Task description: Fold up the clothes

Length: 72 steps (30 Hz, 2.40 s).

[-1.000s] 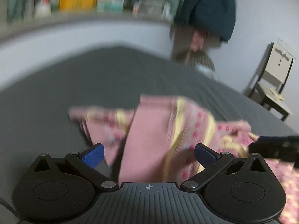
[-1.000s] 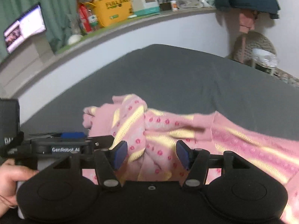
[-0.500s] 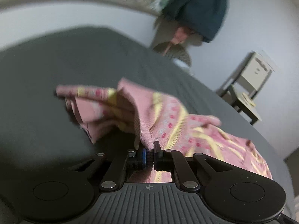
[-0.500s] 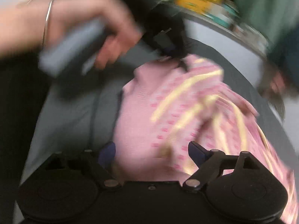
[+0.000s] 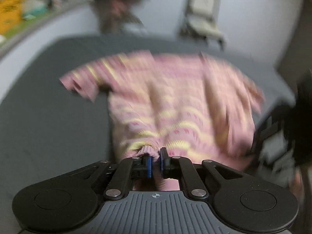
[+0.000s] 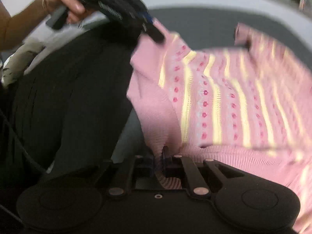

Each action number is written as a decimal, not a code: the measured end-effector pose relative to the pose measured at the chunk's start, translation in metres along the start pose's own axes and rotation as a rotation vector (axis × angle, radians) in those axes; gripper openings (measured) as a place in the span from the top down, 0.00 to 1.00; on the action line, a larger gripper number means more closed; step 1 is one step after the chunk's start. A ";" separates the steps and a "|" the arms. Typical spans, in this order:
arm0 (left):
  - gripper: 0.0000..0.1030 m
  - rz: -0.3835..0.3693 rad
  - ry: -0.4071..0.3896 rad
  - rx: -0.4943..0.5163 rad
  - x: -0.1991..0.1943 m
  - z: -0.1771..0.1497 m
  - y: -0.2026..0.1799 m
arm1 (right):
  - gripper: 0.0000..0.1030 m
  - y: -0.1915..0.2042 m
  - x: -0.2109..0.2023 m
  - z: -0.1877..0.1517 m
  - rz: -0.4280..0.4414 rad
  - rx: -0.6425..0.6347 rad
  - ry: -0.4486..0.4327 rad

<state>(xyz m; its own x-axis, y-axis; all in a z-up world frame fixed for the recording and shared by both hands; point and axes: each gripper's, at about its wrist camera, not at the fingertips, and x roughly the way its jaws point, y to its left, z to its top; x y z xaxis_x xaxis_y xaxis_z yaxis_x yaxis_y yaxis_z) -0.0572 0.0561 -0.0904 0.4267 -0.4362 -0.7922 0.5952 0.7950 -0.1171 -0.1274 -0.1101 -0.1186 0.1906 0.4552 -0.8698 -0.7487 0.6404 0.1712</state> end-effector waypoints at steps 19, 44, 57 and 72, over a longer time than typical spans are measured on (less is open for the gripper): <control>0.14 0.115 -0.419 0.272 0.112 0.219 0.031 | 0.43 -0.117 0.016 -0.005 -0.089 0.656 -0.627; 0.77 0.217 -0.296 0.573 0.226 0.189 0.006 | 0.38 -0.083 0.050 -0.043 -0.120 0.660 -0.667; 0.85 0.186 -0.120 0.606 0.262 0.211 0.024 | 0.27 -0.069 0.060 -0.047 -0.172 0.541 -0.716; 1.00 0.050 -0.206 0.857 0.204 0.144 -0.021 | 0.24 -0.070 0.061 -0.048 -0.162 0.541 -0.723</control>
<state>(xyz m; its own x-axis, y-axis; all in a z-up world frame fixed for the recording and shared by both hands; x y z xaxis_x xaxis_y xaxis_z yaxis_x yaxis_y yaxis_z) 0.1149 -0.1105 -0.1631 0.5307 -0.5426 -0.6512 0.8433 0.2613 0.4696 -0.0939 -0.1566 -0.2054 0.7547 0.4944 -0.4314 -0.3136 0.8493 0.4247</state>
